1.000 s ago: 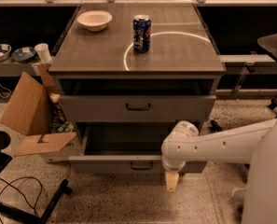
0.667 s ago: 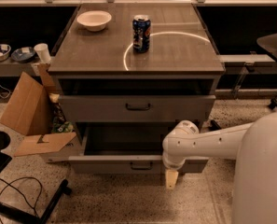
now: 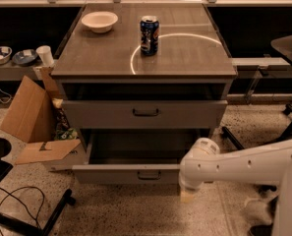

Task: Open middle drawer

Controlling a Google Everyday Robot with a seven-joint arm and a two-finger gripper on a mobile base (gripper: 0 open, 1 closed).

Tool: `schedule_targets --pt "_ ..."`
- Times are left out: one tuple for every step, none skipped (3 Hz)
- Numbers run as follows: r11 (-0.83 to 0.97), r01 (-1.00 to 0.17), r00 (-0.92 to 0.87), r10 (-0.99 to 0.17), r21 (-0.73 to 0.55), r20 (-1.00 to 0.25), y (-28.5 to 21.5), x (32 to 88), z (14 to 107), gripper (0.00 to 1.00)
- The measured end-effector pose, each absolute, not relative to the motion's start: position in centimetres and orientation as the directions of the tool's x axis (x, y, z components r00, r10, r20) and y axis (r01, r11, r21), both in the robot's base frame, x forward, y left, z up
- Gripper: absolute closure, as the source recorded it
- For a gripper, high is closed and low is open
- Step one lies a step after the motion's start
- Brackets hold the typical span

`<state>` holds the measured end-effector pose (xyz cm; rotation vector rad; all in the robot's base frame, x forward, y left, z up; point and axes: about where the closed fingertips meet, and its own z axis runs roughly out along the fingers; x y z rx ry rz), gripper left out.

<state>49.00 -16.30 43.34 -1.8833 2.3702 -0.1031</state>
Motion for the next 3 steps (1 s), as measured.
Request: schedule_targets --pt "0.3 -0.954 -0.299 -0.954 -0.03 -0.04 -17.3 43.5 42.0 0.6" --pt "0.309 -0.951 -0.308 -0.95 -0.016 -0.041 -17.4 43.0 41.8 0.59" --pt "0.273 -0.96 -0.271 -0.961 -0.064 -0.049 -16.8 43.7 42.9 0.35"
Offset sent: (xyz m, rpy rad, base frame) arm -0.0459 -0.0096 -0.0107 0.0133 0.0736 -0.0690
